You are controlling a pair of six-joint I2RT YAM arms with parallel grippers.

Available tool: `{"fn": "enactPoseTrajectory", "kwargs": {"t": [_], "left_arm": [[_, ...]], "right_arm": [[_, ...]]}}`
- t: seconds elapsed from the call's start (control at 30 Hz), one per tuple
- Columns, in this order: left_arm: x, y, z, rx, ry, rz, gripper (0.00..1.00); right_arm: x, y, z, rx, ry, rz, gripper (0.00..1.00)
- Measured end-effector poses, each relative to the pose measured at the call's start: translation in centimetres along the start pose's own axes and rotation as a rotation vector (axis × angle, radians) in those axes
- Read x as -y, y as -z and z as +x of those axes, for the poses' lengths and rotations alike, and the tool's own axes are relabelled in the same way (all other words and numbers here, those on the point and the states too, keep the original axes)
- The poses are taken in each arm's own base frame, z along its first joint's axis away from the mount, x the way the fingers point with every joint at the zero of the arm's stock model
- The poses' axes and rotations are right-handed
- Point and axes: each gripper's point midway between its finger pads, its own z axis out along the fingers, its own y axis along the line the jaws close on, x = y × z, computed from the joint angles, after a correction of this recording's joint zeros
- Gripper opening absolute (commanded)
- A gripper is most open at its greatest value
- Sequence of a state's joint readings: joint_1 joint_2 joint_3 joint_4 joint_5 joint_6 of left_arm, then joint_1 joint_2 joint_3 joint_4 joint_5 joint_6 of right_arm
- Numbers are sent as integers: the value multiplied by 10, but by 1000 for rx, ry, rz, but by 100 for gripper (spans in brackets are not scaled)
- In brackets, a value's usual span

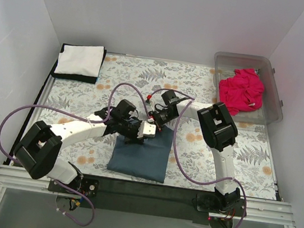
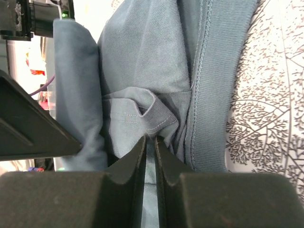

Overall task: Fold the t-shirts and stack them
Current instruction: Fold the tshirt

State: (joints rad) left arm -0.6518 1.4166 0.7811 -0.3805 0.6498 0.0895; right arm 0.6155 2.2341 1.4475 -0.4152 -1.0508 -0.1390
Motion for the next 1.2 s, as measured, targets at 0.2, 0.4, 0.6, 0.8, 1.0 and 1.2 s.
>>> {"fn": "enactPoseTrajectory", "kwargs": {"t": [0.2, 0.4, 0.6, 0.8, 1.0, 1.2], "left_arm": [[-28, 6, -13, 11, -42, -82, 0], [-78, 10, -13, 36, -51, -183, 0], [-87, 3, -6, 39, -73, -180, 0], [-78, 10, -8, 65, -124, -190, 0], [-63, 13, -13, 85, -177, -181, 0], [-59, 12, -14, 85, -201, -174, 0]], "right_arm": [[-3, -2, 4, -4, -1, -20, 18], [-4, -3, 8, -6, -1, -37, 18], [-2, 0, 3, -14, 7, -6, 22], [6, 13, -25, -19, 96, 115, 24], [7, 29, -64, 25, 211, 184, 23], [18, 25, -52, 4, 181, 161, 20]]}}
